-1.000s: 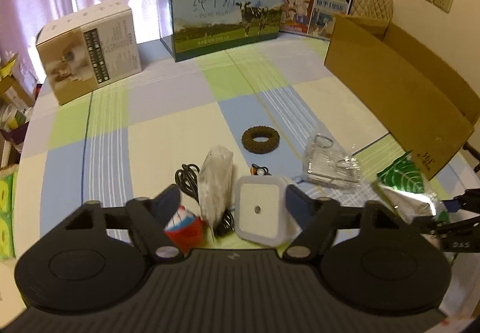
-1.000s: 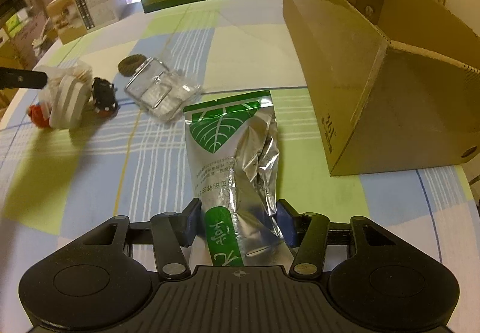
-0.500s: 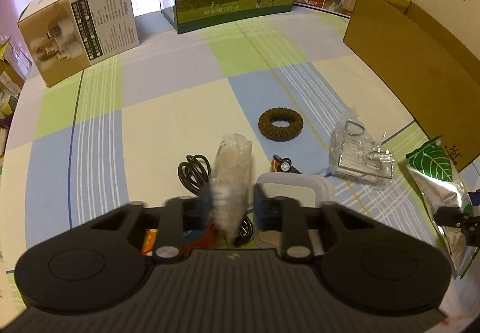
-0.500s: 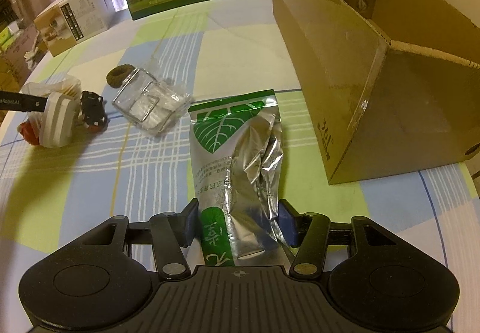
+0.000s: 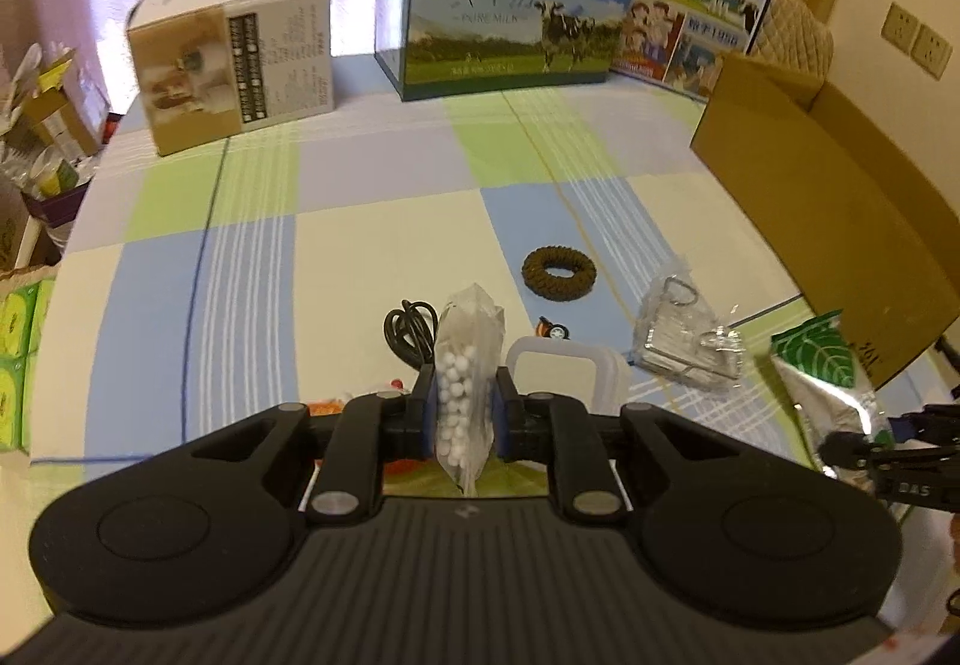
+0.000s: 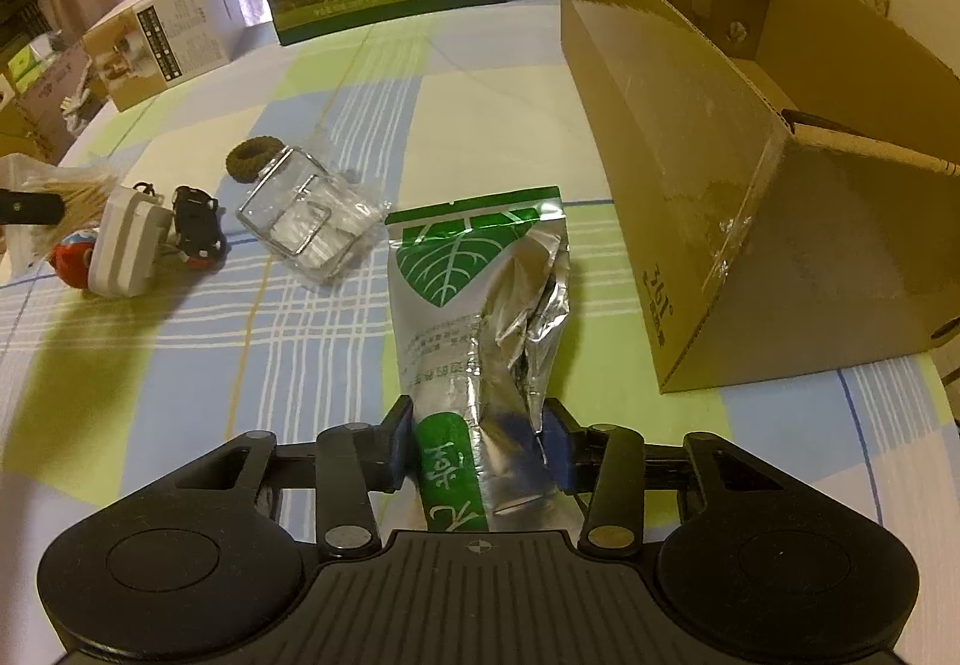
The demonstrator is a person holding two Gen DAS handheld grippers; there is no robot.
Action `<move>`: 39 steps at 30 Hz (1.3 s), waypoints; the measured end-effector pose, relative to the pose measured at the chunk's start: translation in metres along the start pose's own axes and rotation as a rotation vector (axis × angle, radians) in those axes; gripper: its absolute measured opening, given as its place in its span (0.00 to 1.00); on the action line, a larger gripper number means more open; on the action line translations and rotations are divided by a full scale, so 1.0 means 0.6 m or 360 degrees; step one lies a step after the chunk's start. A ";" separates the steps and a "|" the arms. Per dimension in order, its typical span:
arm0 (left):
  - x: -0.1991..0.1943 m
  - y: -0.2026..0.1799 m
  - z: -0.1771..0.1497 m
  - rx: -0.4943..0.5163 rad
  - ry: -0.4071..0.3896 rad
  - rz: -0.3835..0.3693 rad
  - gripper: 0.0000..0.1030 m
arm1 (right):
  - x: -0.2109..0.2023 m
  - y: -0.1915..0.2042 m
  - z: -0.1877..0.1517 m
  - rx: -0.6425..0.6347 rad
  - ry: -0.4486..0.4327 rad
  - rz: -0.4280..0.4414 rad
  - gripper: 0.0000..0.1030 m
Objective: Organize objects
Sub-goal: 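Lift the foil pouch with the right gripper while the left gripper grasps the white bead bag, then carry the foil pouch and the bead bag over the cardboard box with both grippers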
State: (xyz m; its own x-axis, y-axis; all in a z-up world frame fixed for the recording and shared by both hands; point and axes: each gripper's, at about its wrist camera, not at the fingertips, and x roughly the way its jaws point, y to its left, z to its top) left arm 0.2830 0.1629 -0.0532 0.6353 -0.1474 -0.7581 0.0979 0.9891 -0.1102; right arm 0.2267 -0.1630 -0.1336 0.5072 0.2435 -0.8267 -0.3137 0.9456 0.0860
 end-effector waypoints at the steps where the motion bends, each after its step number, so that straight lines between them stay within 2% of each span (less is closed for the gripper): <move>1: -0.010 -0.001 -0.002 -0.0010 -0.0012 -0.0004 0.14 | -0.003 -0.001 -0.001 0.0004 -0.0002 0.0015 0.38; 10: -0.077 -0.039 -0.014 -0.0037 -0.0095 -0.0067 0.14 | -0.053 0.009 0.004 0.0017 -0.0073 0.0153 0.38; 23: -0.120 -0.168 0.004 0.0084 -0.0216 -0.0280 0.14 | -0.175 -0.017 0.029 0.0057 -0.0267 0.0292 0.38; 30: -0.122 -0.241 0.030 0.0155 -0.0275 -0.0386 0.14 | -0.228 -0.059 0.044 0.0078 -0.0366 0.0282 0.38; 39: -0.107 -0.333 0.070 0.0234 -0.0325 -0.0491 0.14 | -0.269 -0.145 0.077 0.0130 -0.0446 0.0210 0.38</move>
State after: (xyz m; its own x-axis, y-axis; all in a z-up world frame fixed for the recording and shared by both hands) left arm 0.2548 -0.0257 0.0444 0.6965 -0.4501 -0.5588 0.4075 0.8892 -0.2082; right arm 0.2092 -0.2743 0.0182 0.6712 0.4046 -0.6211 -0.3318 0.9133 0.2364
